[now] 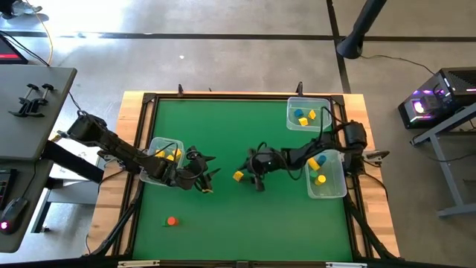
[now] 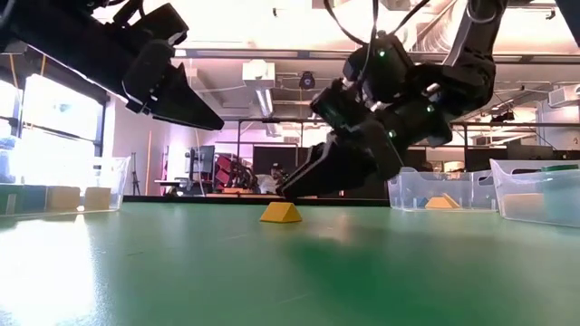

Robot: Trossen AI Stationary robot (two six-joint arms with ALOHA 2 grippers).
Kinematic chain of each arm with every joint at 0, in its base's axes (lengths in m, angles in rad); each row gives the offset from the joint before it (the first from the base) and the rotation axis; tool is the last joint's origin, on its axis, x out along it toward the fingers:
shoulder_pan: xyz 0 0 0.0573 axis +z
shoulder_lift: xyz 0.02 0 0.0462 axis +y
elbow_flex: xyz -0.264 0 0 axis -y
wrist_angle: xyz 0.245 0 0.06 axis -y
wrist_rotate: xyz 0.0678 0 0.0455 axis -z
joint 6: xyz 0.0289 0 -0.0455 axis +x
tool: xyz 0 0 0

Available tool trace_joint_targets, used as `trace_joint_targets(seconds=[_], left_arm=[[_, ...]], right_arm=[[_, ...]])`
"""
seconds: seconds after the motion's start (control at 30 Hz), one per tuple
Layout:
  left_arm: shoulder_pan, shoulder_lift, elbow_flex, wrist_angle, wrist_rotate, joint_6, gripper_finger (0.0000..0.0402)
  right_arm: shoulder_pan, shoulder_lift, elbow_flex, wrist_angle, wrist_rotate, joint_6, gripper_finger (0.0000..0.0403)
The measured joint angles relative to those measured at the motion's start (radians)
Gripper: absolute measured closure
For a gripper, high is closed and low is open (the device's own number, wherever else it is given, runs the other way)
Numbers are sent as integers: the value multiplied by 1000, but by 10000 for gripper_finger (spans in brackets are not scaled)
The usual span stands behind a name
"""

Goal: Sort blocks by size
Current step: Put the yellow triangle block into the top transparent bin

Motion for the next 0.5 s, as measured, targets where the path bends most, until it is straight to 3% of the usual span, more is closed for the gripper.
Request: trace_joint_targets(seconds=[0.33, 0.5], left_arm=[[0, 0, 0, -3, 42, 1, 186], [0, 0, 0, -6, 80, 2, 186]], right_arm=[[-42, 114, 90, 15, -126, 0, 203], [-48, 166, 176, -77, -169, 14, 191]])
